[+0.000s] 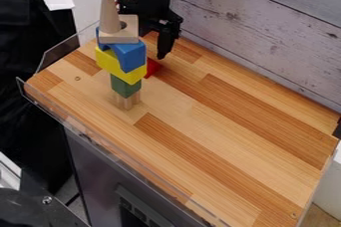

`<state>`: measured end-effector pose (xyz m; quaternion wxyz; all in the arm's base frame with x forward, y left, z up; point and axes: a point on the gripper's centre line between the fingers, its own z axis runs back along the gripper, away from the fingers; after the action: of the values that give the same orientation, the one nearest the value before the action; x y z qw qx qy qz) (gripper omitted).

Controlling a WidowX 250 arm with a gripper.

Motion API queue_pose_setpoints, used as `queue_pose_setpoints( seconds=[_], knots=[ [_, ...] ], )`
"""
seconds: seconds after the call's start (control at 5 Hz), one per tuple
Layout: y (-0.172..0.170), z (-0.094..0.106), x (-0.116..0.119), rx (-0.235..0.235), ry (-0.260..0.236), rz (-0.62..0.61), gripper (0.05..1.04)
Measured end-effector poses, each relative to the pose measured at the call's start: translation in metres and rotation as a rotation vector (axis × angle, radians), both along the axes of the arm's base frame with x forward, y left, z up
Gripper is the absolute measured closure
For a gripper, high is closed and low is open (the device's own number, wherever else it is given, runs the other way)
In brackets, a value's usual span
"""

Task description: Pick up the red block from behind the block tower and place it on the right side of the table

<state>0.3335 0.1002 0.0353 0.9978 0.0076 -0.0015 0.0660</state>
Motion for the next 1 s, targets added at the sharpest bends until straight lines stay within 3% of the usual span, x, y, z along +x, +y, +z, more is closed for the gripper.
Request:
queue_pose_setpoints(
  seconds=[0.2,0.6,0.8,1.0],
  knots=[
    [-0.001,-0.015,-0.006,-0.015,0.045,0.002,0.085],
    [-0.004,-0.02,-0.006,-0.03,0.03,-0.078,0.085],
    [-0.004,-0.029,-0.009,-0.041,0.07,-0.102,0.086],
    [-0.003,-0.03,-0.004,-0.048,0.059,-0.105,0.089]
  ],
)
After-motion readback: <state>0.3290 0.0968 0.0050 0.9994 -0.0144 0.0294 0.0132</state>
